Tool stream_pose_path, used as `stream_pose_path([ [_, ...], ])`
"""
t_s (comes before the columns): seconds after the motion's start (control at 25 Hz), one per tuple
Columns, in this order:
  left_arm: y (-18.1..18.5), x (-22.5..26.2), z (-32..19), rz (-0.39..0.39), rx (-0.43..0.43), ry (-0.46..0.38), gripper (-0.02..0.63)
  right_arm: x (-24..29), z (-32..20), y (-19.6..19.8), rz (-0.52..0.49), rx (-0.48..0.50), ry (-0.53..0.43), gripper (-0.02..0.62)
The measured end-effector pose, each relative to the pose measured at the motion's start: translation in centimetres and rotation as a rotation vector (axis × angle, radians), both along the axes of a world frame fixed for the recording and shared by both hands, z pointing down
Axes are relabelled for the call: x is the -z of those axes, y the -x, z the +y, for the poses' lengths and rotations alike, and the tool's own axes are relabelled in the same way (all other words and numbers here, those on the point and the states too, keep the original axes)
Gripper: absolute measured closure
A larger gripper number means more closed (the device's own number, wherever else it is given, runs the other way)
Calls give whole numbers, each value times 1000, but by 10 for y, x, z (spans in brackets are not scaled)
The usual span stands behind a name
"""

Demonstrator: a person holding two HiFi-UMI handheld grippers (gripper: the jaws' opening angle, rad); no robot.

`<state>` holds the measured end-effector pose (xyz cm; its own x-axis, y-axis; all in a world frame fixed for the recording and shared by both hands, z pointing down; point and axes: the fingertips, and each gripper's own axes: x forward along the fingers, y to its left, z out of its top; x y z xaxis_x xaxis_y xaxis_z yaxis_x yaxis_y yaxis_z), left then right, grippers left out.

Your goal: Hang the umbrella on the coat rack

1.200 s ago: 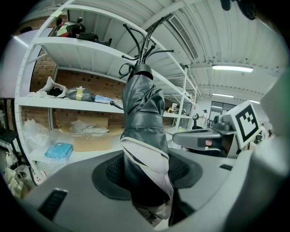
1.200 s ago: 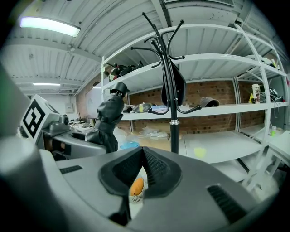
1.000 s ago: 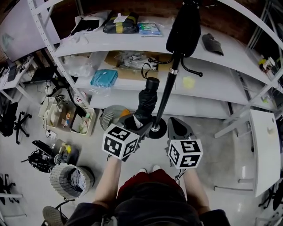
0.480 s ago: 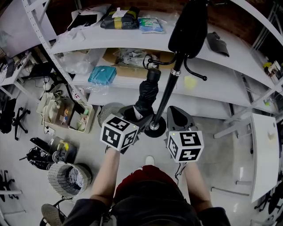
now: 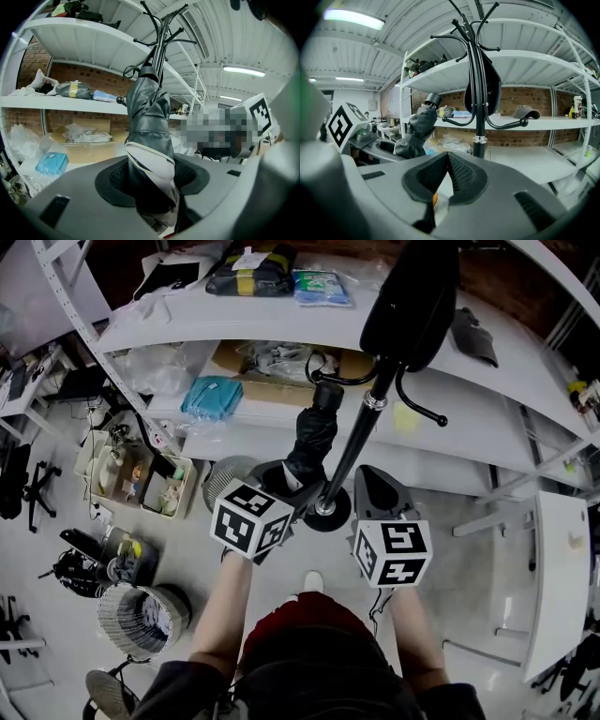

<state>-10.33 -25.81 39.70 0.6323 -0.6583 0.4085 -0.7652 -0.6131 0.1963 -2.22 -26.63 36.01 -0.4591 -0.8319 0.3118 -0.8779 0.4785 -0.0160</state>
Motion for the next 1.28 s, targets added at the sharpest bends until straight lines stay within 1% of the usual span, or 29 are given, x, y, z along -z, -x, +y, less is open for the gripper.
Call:
stream_pose_path([
  [0.44, -4, -24, -16, 2, 4, 59, 385, -21, -18, -1, 5, 7, 46, 577],
  [0.76, -8, -42, -22, 14, 18, 111, 385, -35, -25, -10, 19, -4, 90, 578],
  [1.28, -7, -61, -27, 29, 25, 167, 385, -47, -26, -5, 30, 12, 116, 577],
])
